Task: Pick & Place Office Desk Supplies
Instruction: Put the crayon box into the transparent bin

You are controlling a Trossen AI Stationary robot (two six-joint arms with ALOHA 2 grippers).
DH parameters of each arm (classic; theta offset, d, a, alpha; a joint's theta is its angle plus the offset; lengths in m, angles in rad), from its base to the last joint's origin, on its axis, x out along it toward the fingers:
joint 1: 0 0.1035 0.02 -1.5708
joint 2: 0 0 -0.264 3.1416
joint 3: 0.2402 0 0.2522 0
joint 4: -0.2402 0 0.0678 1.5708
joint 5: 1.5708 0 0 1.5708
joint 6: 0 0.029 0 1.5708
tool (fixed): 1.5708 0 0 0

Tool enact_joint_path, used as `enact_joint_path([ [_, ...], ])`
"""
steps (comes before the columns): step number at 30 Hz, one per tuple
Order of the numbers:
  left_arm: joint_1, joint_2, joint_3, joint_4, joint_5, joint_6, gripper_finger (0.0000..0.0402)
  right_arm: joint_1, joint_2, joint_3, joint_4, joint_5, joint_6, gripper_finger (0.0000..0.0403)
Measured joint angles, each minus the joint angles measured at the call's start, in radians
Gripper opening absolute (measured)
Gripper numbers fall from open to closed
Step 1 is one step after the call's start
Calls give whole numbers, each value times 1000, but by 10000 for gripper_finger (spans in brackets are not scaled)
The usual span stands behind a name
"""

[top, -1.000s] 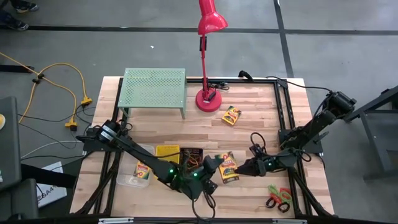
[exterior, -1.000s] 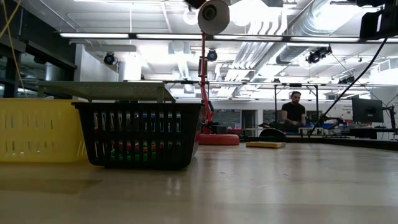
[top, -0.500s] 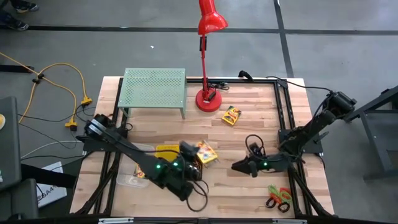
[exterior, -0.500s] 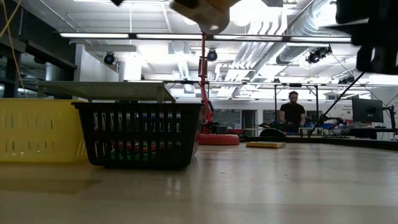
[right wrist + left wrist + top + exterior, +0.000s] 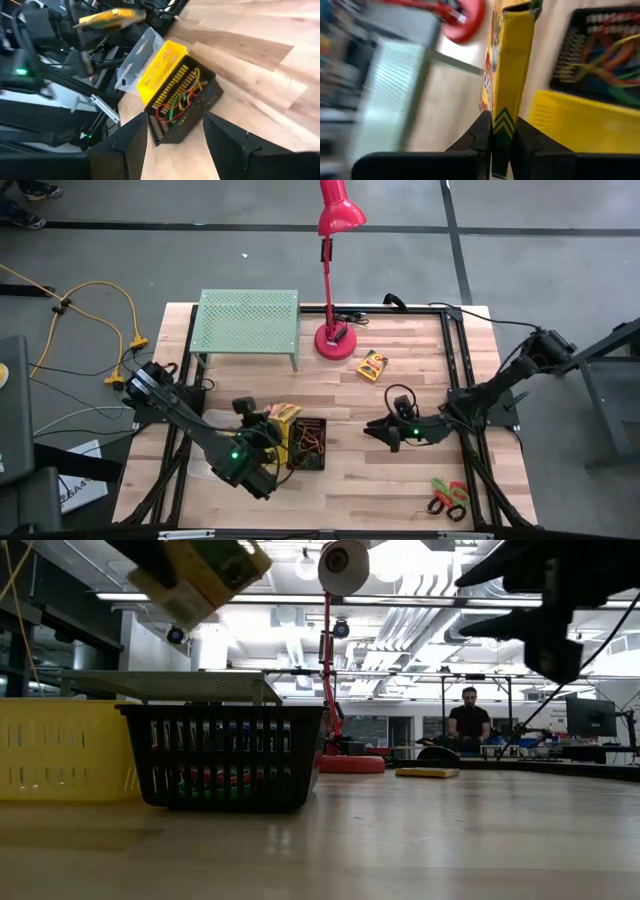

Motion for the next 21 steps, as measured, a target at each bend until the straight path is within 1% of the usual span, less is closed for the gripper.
enact_joint_path([
  [4,-32,-56,1,-5,123,-137,30,-37,0,0,3,-36,-39,180],
  [5,-49,-72,-3,2,140,-178,30,-43,0,0,3,-45,-46,181],
  [10,-169,-163,-35,0,159,-426,30,-55,0,0,2,-57,-75,180],
  [15,-260,-224,-132,0,191,-688,30,-55,0,0,2,-77,-115,181],
  [17,-277,-230,-180,9,239,-767,30,-54,0,0,1,-78,-119,181],
  [19,-291,-230,-226,36,297,-814,30,-54,0,0,1,-78,-122,180],
  [21,-309,-230,-258,74,333,-860,30,-54,0,0,1,-78,-123,180],
])
